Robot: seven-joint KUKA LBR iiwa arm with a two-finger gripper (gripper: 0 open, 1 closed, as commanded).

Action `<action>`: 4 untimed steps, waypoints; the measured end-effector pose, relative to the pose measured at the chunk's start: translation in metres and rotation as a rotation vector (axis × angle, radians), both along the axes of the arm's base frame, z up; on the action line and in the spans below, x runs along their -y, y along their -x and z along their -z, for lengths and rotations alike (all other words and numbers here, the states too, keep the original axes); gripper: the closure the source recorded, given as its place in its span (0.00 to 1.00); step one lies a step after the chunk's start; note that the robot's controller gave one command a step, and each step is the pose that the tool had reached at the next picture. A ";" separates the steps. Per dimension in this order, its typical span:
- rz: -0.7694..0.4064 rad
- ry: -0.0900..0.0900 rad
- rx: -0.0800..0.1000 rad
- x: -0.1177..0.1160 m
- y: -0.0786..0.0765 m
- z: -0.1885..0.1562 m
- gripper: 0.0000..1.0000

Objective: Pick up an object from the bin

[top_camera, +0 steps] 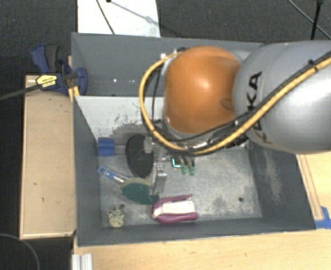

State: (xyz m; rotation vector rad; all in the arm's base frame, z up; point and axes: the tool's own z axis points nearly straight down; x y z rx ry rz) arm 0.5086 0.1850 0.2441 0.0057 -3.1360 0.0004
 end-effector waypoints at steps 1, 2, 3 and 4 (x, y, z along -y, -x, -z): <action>0.005 -0.006 0.014 0.020 -0.027 0.169 0.00; 0.011 -0.008 0.015 0.018 -0.027 0.164 1.00; -0.028 -0.003 0.016 0.021 -0.048 0.053 1.00; -0.041 -0.002 0.014 0.024 -0.069 0.007 1.00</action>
Offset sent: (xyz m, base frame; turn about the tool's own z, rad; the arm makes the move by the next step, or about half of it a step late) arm 0.0240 -0.0214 -0.1712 0.0023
